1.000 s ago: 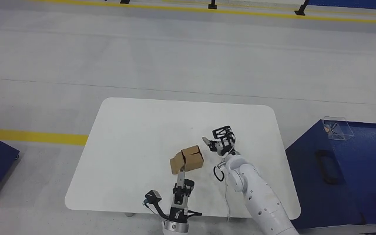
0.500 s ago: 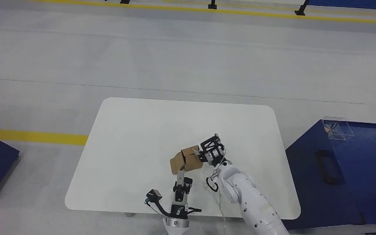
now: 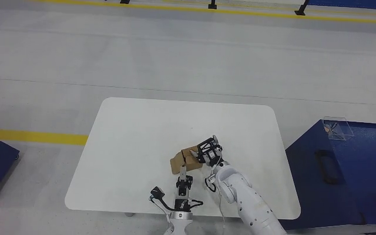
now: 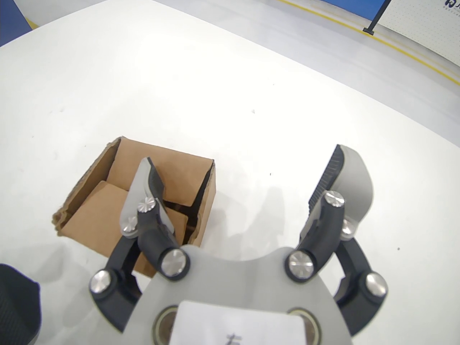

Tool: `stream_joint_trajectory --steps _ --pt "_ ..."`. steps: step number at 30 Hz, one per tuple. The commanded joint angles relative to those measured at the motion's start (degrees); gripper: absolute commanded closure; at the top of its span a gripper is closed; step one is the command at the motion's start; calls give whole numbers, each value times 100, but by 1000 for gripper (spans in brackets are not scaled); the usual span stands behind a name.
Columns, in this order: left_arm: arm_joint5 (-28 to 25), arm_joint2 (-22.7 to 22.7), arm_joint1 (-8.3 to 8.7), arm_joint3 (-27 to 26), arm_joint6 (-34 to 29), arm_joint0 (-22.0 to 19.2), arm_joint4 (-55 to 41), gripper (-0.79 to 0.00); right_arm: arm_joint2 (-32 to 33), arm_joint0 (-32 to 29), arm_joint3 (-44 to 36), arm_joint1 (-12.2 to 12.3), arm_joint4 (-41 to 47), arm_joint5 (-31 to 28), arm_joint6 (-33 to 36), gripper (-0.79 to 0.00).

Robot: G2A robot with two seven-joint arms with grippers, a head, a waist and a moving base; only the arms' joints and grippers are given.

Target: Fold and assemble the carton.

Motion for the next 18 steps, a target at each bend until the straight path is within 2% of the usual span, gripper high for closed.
stream_joint_trajectory --steps 1,13,18 --pt "-33 8 -30 82 0 -59 -144 -785 6 6 18 -4 -5 -3 -4 -785" --pt "-55 -18 -176 484 -441 -429 -1355 -785 96 -28 -39 -4 -68 -61 0 -785" --pt "-46 -69 -226 697 -543 -587 -1511 -785 134 -71 -98 2 -120 -82 11 -785"
